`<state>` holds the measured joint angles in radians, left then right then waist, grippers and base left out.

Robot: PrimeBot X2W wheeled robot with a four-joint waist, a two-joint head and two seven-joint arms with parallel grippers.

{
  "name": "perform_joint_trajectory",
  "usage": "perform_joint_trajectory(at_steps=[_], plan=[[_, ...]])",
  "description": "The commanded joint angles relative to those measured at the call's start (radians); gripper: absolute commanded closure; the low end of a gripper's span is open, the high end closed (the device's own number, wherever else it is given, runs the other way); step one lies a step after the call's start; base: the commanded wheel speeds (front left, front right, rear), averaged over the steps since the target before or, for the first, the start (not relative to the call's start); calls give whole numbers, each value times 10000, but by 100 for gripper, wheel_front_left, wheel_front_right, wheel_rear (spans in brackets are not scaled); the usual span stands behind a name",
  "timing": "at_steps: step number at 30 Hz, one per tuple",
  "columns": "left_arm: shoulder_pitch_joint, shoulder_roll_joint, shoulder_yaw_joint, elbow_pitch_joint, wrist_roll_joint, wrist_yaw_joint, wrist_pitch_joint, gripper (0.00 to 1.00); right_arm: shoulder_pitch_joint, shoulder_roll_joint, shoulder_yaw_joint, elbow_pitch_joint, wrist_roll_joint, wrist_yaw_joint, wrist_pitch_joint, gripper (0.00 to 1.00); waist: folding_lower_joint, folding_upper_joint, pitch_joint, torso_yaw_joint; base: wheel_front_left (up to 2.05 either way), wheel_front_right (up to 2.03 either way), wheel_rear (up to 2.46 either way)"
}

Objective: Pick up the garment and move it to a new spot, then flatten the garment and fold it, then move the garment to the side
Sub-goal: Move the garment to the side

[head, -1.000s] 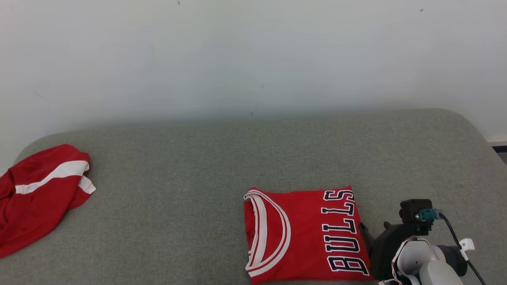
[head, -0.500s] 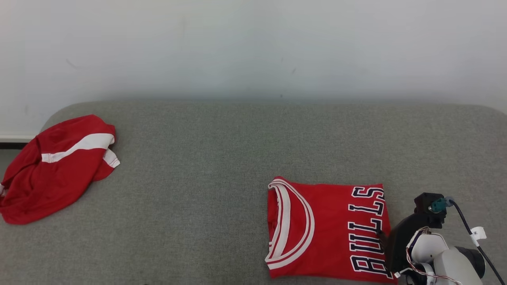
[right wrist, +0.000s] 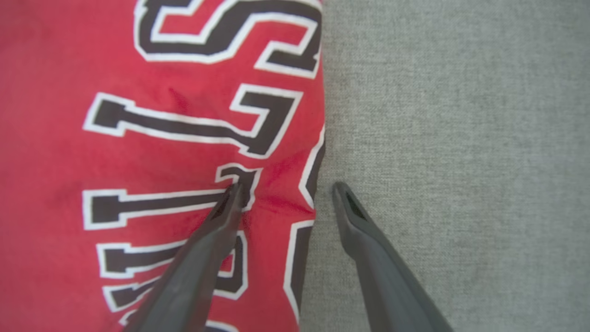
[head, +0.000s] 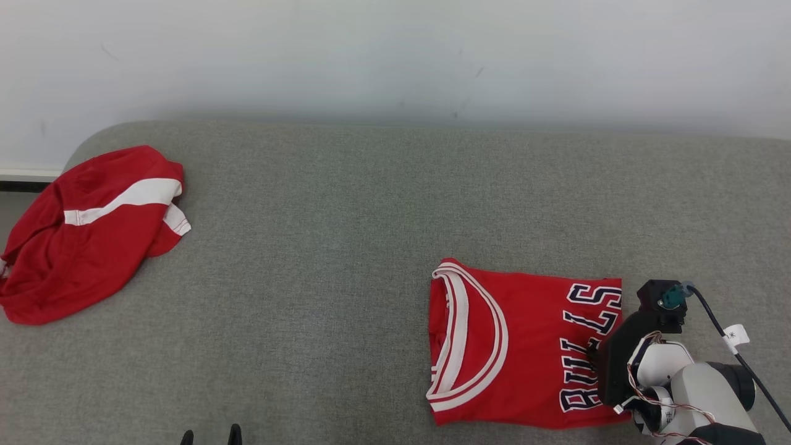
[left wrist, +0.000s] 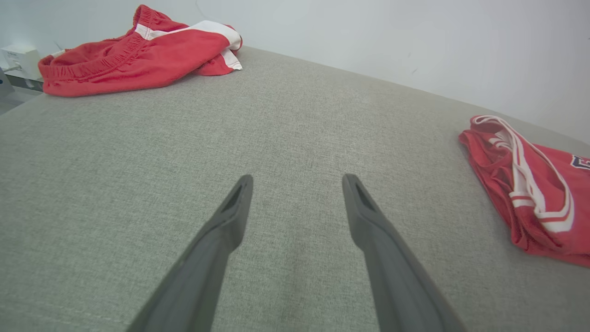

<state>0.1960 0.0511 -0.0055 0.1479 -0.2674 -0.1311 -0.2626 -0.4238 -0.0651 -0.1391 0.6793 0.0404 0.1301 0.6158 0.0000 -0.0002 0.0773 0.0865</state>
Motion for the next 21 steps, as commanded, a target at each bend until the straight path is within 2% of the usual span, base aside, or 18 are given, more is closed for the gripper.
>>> perform_joint_trajectory(at_steps=[1,2,9,14,21], plan=[[-155,-13,4,-16,-72,13,-29,0,261,29,169,361,-61,7,238,81,0,2,96,-16,0,0,0],[-148,-13,16,-23,-60,13,-29,0,218,-30,225,347,-12,7,221,100,0,2,122,-45,0,0,0],[-304,-15,47,-125,-92,14,-29,0,-205,-780,877,-1,-64,-20,126,100,0,2,345,-469,0,0,0],[-611,-15,88,-482,-34,13,-29,0,-910,-1265,2090,-540,158,-16,33,100,0,2,875,-1091,0,0,0],[-1290,-13,70,-1144,195,13,-29,0,-1967,-2263,3815,-1076,688,-10,-75,100,0,2,1812,-2088,0,0,0]])
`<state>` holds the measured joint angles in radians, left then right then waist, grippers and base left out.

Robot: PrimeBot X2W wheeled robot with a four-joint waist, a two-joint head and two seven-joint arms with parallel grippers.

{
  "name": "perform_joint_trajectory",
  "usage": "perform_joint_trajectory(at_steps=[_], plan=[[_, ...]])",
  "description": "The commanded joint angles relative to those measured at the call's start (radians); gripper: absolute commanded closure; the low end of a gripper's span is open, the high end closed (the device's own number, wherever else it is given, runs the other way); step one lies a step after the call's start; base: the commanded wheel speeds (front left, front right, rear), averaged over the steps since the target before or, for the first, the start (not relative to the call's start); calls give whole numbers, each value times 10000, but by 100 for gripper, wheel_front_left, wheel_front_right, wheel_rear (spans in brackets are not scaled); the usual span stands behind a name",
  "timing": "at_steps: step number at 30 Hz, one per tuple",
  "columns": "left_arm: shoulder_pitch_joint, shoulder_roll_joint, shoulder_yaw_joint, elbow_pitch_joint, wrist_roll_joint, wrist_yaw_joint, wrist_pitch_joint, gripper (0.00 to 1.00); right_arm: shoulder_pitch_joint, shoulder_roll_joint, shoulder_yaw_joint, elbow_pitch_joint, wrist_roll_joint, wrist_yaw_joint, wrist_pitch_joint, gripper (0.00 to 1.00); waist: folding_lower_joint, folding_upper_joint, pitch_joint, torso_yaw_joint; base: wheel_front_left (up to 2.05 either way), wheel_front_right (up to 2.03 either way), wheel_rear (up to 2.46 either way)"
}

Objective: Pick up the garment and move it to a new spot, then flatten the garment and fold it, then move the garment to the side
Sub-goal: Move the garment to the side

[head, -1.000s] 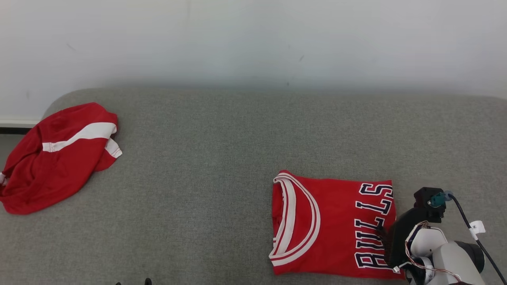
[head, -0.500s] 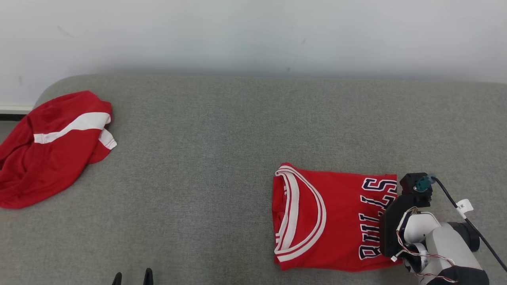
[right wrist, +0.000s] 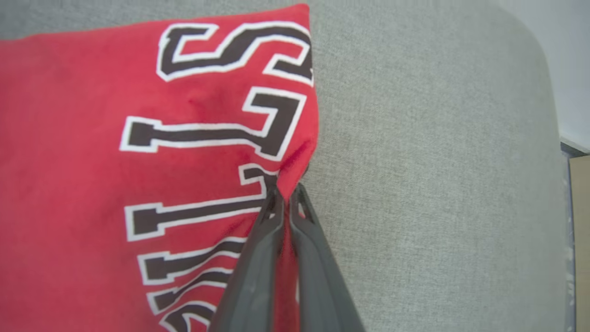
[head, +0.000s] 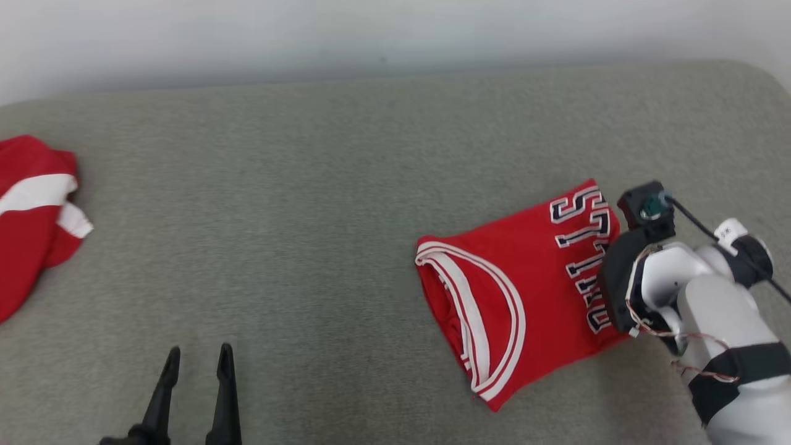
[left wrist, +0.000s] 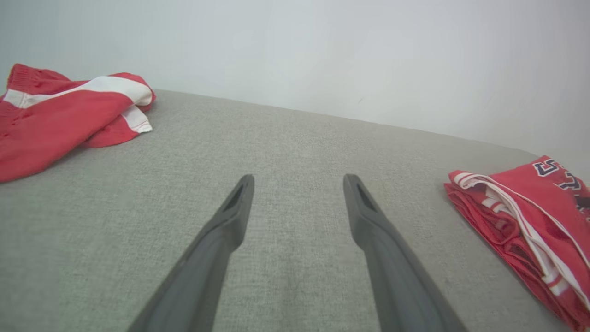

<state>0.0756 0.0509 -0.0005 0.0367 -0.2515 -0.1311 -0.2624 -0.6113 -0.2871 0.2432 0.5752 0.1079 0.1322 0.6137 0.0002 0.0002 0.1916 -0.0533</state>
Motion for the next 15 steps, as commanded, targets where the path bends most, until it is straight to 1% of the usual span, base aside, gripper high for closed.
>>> perform_joint_trajectory(at_steps=[1,7,12,15], plan=[[-167,-11,-7,-118,111,14,-31,0,-221,-156,157,-96,113,-31,-81,100,-2,-2,789,-827,0,0,0],[-543,140,232,-919,588,14,-33,0,-1000,-869,1024,-421,554,-31,-244,100,-2,-2,1643,-1754,0,0,0],[-804,287,375,-1623,944,13,-31,0,-1507,-1477,1188,-447,562,-31,-685,100,-2,-2,2291,-2408,0,0,0],[-941,368,312,-1983,1185,13,-31,0,-1745,-1909,1061,-342,453,-31,-962,100,-2,-2,2634,-2672,0,0,0]])
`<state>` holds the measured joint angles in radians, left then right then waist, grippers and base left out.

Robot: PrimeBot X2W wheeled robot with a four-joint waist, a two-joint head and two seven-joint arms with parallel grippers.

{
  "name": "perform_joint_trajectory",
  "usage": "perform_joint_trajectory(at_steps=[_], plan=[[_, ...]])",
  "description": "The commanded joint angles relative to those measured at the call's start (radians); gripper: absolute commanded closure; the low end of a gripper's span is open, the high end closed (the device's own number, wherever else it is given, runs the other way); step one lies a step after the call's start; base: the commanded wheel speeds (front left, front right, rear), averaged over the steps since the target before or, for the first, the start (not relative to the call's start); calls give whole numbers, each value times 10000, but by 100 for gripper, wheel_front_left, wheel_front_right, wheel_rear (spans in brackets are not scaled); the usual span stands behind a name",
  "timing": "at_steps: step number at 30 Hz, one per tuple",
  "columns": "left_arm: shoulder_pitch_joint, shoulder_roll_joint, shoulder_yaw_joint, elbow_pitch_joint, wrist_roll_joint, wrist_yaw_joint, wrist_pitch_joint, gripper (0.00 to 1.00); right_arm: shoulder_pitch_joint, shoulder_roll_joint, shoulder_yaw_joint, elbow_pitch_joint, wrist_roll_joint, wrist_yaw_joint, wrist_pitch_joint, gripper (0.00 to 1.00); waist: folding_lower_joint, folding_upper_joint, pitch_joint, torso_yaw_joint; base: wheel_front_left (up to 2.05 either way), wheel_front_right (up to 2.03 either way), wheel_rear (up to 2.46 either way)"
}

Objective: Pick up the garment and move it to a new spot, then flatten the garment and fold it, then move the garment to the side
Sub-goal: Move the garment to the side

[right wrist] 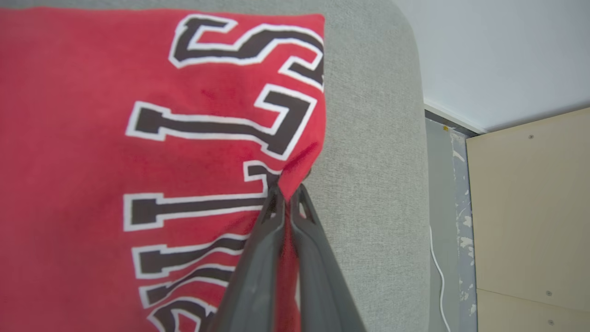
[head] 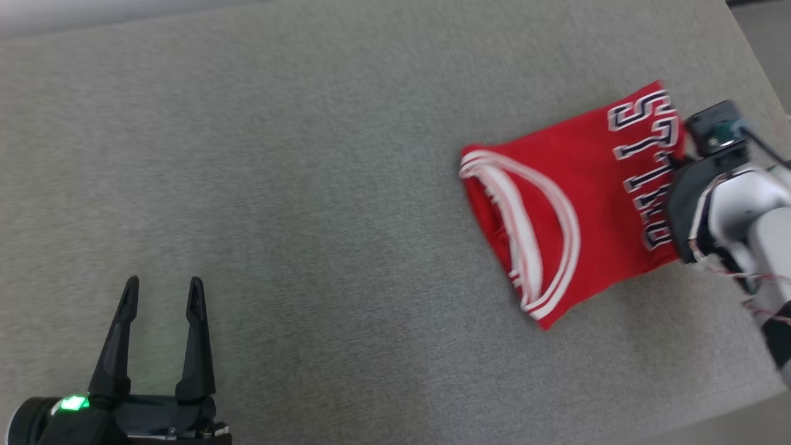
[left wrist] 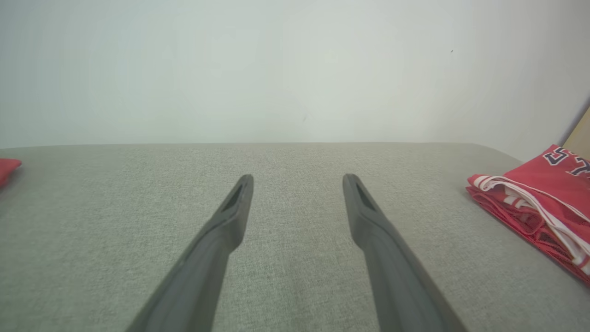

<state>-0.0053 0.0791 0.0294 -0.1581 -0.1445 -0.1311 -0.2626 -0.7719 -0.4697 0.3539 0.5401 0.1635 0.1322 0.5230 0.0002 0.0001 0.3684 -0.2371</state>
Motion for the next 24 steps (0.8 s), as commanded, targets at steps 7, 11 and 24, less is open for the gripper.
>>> perform_joint_trajectory(at_steps=[7,11,24], plan=[[-298,573,-206,-675,202,13,-29,0,-361,-841,-669,343,-309,-31,-1130,100,-2,-1,1491,-1199,0,0,0],[-348,815,-189,-973,256,13,-29,0,-508,-1109,-1044,379,-653,-31,-1943,100,-2,-1,1801,-1379,0,0,0],[-445,1233,-457,-1111,275,13,-29,0,-701,-1224,-1777,646,-2375,-31,-3683,100,-2,-1,2227,-1415,0,0,0]])
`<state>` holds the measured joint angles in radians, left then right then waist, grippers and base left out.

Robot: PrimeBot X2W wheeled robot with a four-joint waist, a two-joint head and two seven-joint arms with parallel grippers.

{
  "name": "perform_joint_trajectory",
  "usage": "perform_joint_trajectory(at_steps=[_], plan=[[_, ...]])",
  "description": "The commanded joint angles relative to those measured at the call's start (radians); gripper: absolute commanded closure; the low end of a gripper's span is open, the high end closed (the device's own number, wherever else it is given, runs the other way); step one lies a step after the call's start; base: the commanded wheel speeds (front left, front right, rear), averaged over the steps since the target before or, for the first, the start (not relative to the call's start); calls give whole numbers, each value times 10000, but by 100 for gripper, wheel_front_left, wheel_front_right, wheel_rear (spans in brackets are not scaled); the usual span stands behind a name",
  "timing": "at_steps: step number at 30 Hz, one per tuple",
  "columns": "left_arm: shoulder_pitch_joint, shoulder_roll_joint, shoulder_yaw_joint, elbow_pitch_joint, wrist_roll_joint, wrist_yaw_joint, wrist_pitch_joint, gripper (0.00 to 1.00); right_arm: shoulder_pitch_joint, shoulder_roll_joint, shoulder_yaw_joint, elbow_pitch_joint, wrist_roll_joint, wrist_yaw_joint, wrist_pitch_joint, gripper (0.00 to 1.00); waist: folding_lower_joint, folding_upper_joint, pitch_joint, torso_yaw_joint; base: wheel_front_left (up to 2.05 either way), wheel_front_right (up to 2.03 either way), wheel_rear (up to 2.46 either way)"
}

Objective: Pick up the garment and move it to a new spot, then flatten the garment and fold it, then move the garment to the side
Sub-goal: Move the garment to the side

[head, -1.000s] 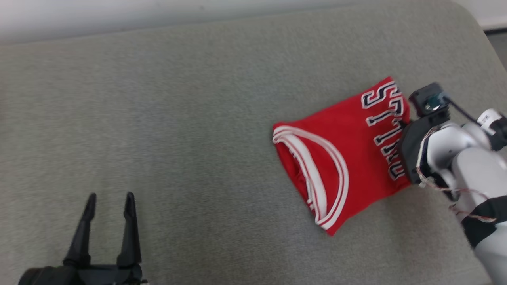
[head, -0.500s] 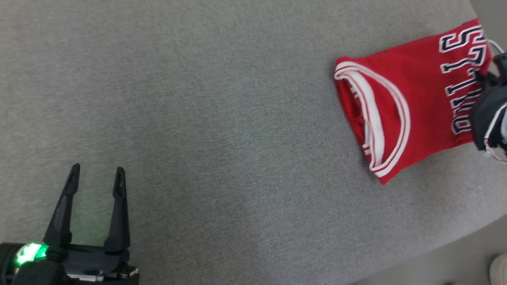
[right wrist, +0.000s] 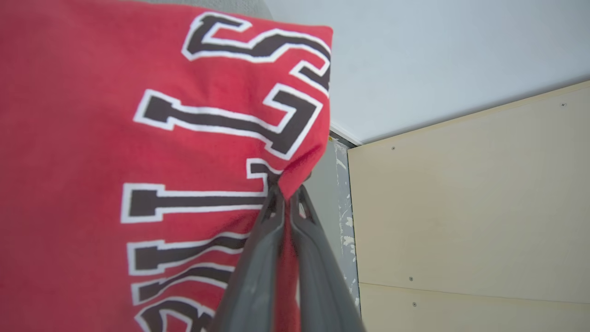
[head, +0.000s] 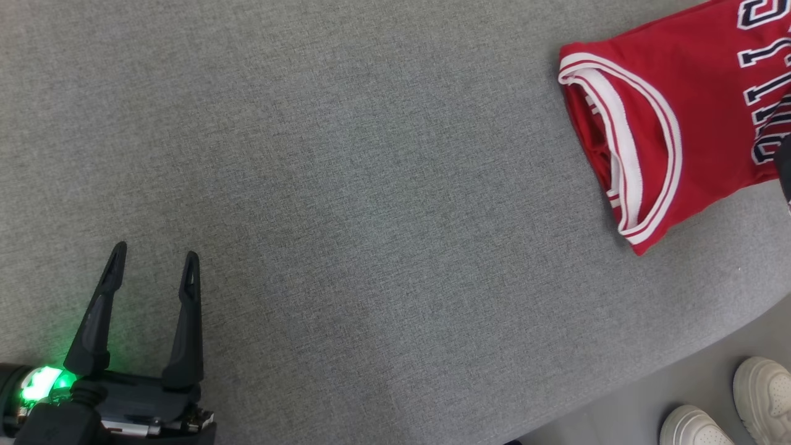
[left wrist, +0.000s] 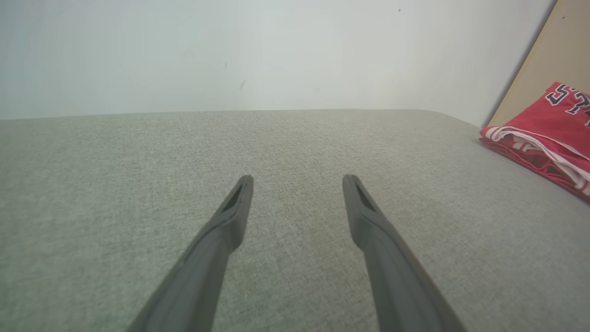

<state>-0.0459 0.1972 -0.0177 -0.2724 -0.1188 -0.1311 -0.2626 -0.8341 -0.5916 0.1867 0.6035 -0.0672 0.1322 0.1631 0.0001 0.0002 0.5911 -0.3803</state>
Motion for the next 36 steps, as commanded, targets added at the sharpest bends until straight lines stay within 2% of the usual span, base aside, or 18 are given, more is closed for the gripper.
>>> perform_joint_trajectory(at_steps=[1,4,5,6,7,16,25,36], plan=[[-26,59,18,46,17,13,-29,0,-72,47,-201,26,-187,-31,-162,100,-1,-2,-9,35,0,0,0],[12,42,7,78,-1,13,-29,0,15,179,-525,141,-465,-31,-254,100,-1,-2,-62,99,0,0,0],[18,31,5,85,-7,13,-29,0,58,226,-650,148,-525,-31,-299,65,-1,-2,-80,120,0,0,0],[18,17,-5,100,-12,13,-29,0,117,291,-728,128,-601,-31,-379,40,-1,-2,-101,146,0,0,0],[15,-1,-16,116,-19,13,-29,0,165,378,-814,99,-647,-31,-452,0,-1,-2,-138,177,0,0,0],[80,-335,-21,242,-80,16,-29,0,592,737,-1280,-234,-1061,-31,-1123,0,-1,-2,-774,547,0,0,0],[665,-867,272,942,-271,31,-29,0,1533,1363,-1203,-622,-558,-31,-1323,0,-1,-2,-2356,907,0,0,0],[1796,-1294,1050,2078,-423,264,-29,0,3364,2230,-898,-1816,298,-31,-3094,0,-1,-2,-4418,1336,0,0,0]])
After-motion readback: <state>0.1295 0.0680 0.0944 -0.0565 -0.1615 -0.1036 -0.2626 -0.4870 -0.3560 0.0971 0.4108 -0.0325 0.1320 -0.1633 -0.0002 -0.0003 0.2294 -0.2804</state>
